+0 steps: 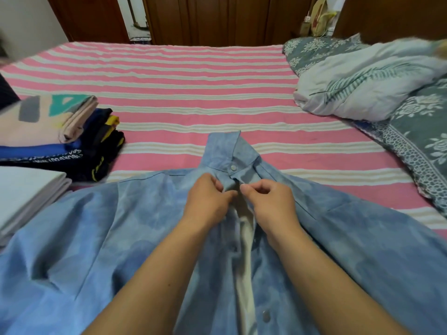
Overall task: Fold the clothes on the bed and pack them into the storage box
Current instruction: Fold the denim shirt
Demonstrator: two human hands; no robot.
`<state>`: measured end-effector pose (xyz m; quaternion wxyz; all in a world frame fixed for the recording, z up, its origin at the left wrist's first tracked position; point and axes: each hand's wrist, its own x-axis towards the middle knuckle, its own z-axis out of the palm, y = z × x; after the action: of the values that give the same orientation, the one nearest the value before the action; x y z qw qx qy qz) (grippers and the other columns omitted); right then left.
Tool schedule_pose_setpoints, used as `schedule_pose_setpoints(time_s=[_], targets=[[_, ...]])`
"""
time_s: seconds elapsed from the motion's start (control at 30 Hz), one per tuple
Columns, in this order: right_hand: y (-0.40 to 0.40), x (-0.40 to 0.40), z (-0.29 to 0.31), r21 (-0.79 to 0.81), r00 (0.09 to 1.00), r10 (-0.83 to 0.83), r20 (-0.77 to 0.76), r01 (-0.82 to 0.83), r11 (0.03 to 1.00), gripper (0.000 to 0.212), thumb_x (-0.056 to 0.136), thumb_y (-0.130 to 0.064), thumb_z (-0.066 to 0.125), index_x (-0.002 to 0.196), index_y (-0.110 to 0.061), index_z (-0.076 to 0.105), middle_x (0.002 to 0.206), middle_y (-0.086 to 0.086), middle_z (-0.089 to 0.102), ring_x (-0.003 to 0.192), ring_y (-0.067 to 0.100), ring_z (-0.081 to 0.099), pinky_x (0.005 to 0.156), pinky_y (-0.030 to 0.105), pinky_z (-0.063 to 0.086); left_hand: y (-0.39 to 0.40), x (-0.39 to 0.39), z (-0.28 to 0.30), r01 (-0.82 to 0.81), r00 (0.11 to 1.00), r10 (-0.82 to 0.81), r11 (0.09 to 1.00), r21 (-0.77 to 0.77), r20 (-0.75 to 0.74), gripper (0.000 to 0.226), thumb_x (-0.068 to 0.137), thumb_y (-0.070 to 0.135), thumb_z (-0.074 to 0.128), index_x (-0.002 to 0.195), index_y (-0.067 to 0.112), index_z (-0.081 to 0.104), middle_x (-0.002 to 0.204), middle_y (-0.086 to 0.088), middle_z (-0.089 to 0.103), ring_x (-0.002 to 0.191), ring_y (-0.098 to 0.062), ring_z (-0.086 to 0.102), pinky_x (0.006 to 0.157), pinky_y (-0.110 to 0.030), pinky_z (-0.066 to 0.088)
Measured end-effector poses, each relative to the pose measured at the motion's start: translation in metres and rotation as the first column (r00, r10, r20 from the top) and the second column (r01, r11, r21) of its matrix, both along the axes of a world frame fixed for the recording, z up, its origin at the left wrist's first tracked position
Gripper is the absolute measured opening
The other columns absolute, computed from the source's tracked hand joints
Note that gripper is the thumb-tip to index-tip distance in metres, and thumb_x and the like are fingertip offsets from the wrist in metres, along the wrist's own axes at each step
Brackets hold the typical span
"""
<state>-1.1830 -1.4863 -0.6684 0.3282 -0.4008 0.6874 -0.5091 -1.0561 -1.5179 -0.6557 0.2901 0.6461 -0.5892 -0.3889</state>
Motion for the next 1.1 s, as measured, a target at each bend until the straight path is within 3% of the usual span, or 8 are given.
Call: schedule_pose_setpoints(time_s=[0.1,0.2,0.4,0.5,0.6,0.7,0.9,1.1], targets=[[0.005,0.005,0.002,0.005,0.999,0.034,-0.02,-0.034,0.999,0.02,0.083,-0.025,0.077,0.065,-0.019,0.072,0.064,-0.005,0.07,0.063,0.011,0.063,0.073,0.04,0.056,0.008,-0.002,0.0,0.056,0.9,0.068,0.961,0.269,-0.43,0.026,0.084,0.004,0.079,0.079,0.011,0.055,0.06,-0.005,0.054,0.05,-0.013,0.049,0.047,-0.023,0.04],[0.008,0.006,0.001,0.057,0.995,0.085,-0.046,-0.082,0.995,0.015,0.084,-0.019,0.077,0.069,-0.02,0.075,0.068,-0.007,0.073,0.067,0.01,0.067,0.075,0.038,0.058,0.01,0.004,-0.001,0.076,0.763,0.214,0.908,0.413,-0.61,0.02,0.087,-0.012,0.069,0.092,0.005,0.059,0.065,-0.007,0.065,0.049,-0.01,0.06,0.041,-0.019,0.042],[0.008,0.007,-0.003,0.092,0.98,0.126,-0.154,-0.112,0.989,0.008,0.086,-0.018,0.075,0.082,-0.023,0.08,0.075,-0.011,0.074,0.073,0.003,0.069,0.072,0.026,0.054,0.01,0.007,-0.002,0.02,0.768,0.231,0.924,0.382,-0.598,0.012,0.09,-0.006,0.068,0.091,0.005,0.063,0.068,-0.008,0.066,0.048,-0.011,0.059,0.043,-0.019,0.047],[0.006,0.009,-0.004,0.096,0.977,0.118,-0.179,-0.102,0.99,0.005,0.086,-0.021,0.076,0.085,-0.021,0.081,0.077,-0.01,0.075,0.075,0.004,0.07,0.077,0.03,0.057,0.012,0.007,-0.002,-0.021,0.743,0.262,0.929,0.369,-0.616,0.015,0.088,-0.012,0.067,0.094,0.001,0.065,0.073,-0.011,0.069,0.056,-0.015,0.068,0.054,-0.024,0.058],[0.008,0.014,-0.003,0.091,0.937,0.123,-0.327,-0.098,0.991,0.007,0.086,-0.025,0.073,0.087,-0.024,0.081,0.082,-0.01,0.076,0.079,0.007,0.07,0.079,0.032,0.056,0.013,0.008,-0.001,-0.078,0.741,0.29,0.933,0.351,-0.605,0.017,0.084,-0.014,0.071,0.092,0.0,0.064,0.074,-0.014,0.07,0.056,-0.016,0.07,0.051,-0.025,0.056],[0.013,0.019,-0.002,0.079,0.888,0.118,-0.444,-0.092,0.993,0.011,0.088,-0.028,0.07,0.09,-0.026,0.081,0.086,-0.01,0.077,0.082,0.01,0.069,0.078,0.031,0.054,0.015,0.005,0.0,-0.104,0.706,0.338,0.919,0.381,-0.623,0.018,0.084,-0.015,0.07,0.087,0.002,0.063,0.061,-0.009,0.069,0.05,-0.015,0.069,0.048,-0.023,0.054],[0.011,0.022,-0.003,0.068,0.911,0.057,-0.409,-0.033,0.997,0.01,0.087,-0.022,0.07,0.088,-0.022,0.08,0.085,-0.008,0.077,0.084,0.014,0.07,0.079,0.032,0.053,0.015,0.003,0.002,-0.16,0.65,0.403,0.902,0.402,-0.644,0.02,0.085,-0.017,0.065,0.087,0.002,0.061,0.063,-0.011,0.066,0.045,-0.012,0.066,0.044,-0.021,0.052],[0.012,0.021,-0.006,0.046,0.877,0.089,-0.472,-0.076,0.996,0.011,0.087,-0.022,0.068,0.087,-0.023,0.079,0.085,-0.007,0.076,0.083,0.014,0.069,0.077,0.032,0.053,0.014,0.003,0.0,-0.173,0.691,0.378,0.914,0.367,-0.616,0.02,0.085,-0.016,0.067,0.084,0.003,0.061,0.066,-0.012,0.066,0.046,-0.011,0.066,0.046,-0.021,0.052]])
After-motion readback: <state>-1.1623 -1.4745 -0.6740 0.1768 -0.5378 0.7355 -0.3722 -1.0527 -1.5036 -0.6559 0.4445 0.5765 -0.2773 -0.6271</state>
